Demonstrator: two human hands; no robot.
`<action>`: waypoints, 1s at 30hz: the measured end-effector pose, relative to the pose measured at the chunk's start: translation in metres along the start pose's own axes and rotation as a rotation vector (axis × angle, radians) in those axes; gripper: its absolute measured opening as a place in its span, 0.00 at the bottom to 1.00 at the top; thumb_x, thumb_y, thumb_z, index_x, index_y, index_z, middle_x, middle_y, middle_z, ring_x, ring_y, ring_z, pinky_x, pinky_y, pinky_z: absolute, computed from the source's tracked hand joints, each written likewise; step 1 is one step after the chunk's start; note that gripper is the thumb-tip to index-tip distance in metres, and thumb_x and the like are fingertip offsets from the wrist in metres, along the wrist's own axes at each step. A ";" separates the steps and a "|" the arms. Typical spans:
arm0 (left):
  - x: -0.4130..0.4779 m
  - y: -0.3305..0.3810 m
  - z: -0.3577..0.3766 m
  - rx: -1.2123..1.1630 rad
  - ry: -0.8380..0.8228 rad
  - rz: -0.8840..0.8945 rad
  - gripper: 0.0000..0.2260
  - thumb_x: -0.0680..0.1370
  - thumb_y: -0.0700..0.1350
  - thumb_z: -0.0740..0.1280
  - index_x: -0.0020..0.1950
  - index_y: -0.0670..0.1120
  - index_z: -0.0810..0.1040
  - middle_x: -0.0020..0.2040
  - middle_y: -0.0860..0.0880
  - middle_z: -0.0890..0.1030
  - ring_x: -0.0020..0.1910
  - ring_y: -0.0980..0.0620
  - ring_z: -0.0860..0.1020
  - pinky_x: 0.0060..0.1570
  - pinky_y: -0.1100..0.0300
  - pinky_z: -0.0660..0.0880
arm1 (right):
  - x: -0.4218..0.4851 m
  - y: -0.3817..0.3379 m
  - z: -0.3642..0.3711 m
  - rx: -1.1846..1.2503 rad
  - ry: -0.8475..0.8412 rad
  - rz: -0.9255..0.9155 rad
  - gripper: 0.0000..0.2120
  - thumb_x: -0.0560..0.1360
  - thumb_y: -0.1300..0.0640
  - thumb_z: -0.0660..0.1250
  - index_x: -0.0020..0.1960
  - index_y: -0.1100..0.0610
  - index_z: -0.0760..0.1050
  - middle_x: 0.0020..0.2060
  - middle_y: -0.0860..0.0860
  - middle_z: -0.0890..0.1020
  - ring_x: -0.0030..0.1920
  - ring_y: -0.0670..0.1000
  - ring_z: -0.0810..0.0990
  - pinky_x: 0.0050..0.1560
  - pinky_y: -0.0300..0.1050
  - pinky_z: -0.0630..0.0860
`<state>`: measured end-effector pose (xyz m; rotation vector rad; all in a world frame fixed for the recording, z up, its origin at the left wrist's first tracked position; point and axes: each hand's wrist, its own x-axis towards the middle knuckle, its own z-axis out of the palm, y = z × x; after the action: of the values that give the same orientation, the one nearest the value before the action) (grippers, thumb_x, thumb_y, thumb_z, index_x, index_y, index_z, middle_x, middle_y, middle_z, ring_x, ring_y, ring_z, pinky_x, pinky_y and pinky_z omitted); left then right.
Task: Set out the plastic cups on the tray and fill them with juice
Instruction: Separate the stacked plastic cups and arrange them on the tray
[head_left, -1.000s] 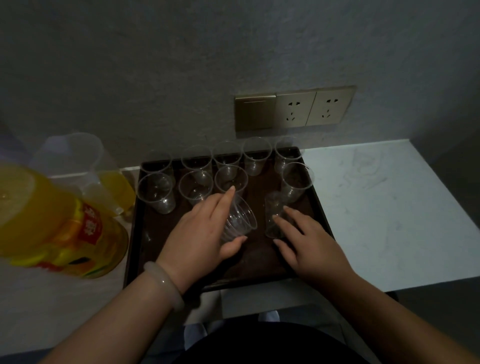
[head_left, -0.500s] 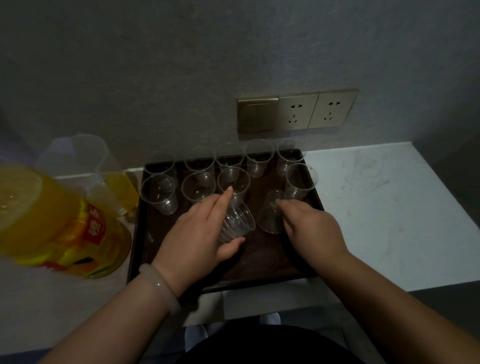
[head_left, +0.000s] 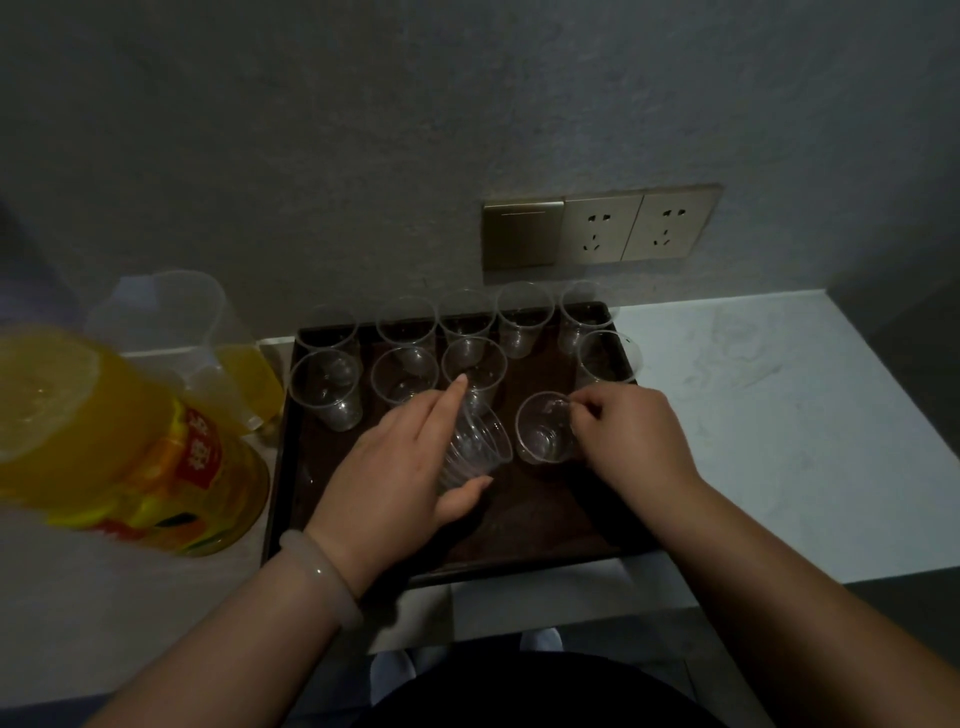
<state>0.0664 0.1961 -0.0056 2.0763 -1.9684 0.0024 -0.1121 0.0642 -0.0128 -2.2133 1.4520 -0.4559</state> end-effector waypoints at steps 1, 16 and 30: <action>0.000 0.000 0.000 0.004 0.002 -0.001 0.39 0.70 0.61 0.65 0.75 0.42 0.61 0.63 0.44 0.75 0.57 0.47 0.77 0.52 0.57 0.75 | -0.001 0.000 0.000 -0.018 0.003 -0.009 0.11 0.78 0.54 0.63 0.53 0.54 0.83 0.46 0.52 0.85 0.47 0.54 0.81 0.45 0.43 0.74; 0.004 -0.004 0.004 0.053 -0.027 0.007 0.38 0.69 0.60 0.66 0.74 0.42 0.63 0.62 0.43 0.76 0.56 0.45 0.78 0.50 0.54 0.77 | 0.004 -0.021 -0.007 -0.471 -0.287 -0.467 0.45 0.72 0.37 0.66 0.79 0.50 0.47 0.78 0.50 0.53 0.77 0.51 0.52 0.75 0.49 0.47; 0.003 -0.009 0.003 0.052 -0.041 -0.012 0.38 0.70 0.61 0.65 0.74 0.43 0.62 0.63 0.44 0.75 0.57 0.47 0.78 0.50 0.55 0.77 | 0.028 -0.032 -0.015 -0.466 -0.258 -0.431 0.41 0.72 0.42 0.69 0.77 0.52 0.54 0.72 0.50 0.67 0.70 0.53 0.66 0.70 0.49 0.61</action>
<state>0.0747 0.1926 -0.0101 2.1368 -1.9995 0.0088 -0.0842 0.0465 0.0182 -2.8436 1.0147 0.0561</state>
